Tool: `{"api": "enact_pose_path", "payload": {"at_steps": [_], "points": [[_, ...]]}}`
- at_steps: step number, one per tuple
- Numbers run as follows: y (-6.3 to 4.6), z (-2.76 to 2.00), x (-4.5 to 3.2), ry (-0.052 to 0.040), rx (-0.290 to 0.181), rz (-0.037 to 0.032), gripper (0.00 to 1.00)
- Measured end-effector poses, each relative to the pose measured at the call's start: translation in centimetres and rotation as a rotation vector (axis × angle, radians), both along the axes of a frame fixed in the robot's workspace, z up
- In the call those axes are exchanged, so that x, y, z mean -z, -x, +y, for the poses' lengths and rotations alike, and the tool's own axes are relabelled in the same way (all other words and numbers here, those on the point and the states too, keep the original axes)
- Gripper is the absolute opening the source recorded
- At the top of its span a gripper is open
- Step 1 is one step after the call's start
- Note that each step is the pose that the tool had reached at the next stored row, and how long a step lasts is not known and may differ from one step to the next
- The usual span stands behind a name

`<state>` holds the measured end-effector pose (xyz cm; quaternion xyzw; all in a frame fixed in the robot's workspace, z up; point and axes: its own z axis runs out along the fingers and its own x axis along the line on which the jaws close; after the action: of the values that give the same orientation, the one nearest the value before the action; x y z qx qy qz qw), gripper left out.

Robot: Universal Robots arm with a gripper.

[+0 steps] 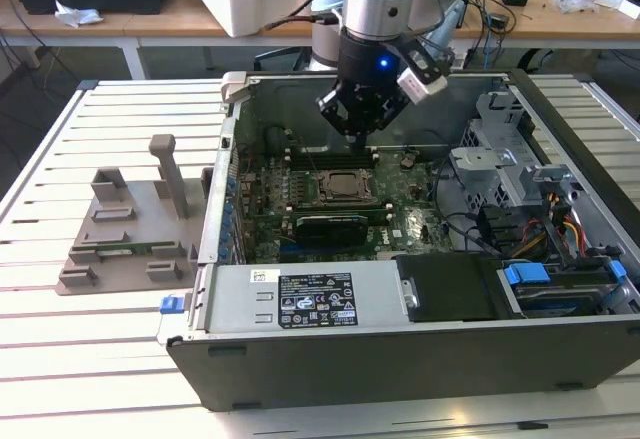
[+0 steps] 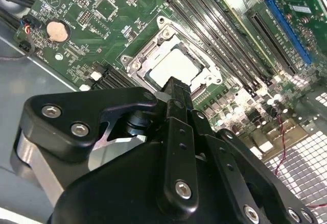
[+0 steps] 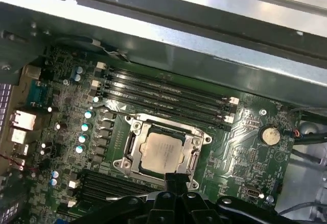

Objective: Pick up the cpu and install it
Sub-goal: 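Install the first cpu locking lever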

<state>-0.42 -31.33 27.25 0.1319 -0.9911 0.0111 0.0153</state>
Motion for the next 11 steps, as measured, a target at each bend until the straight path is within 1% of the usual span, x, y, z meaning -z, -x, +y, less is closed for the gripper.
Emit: {"api": "enact_pose_path", "payload": {"at_steps": [2, 6, 11], "points": [[0.0, 0.0, 0.0, 0.0, -0.085, 0.0, 0.11], [0.0, 0.0, 0.0, 0.0, -0.131, 0.0, 0.11], [0.0, 0.0, 0.0, 0.0, -0.169, 0.0, 0.11]]}}
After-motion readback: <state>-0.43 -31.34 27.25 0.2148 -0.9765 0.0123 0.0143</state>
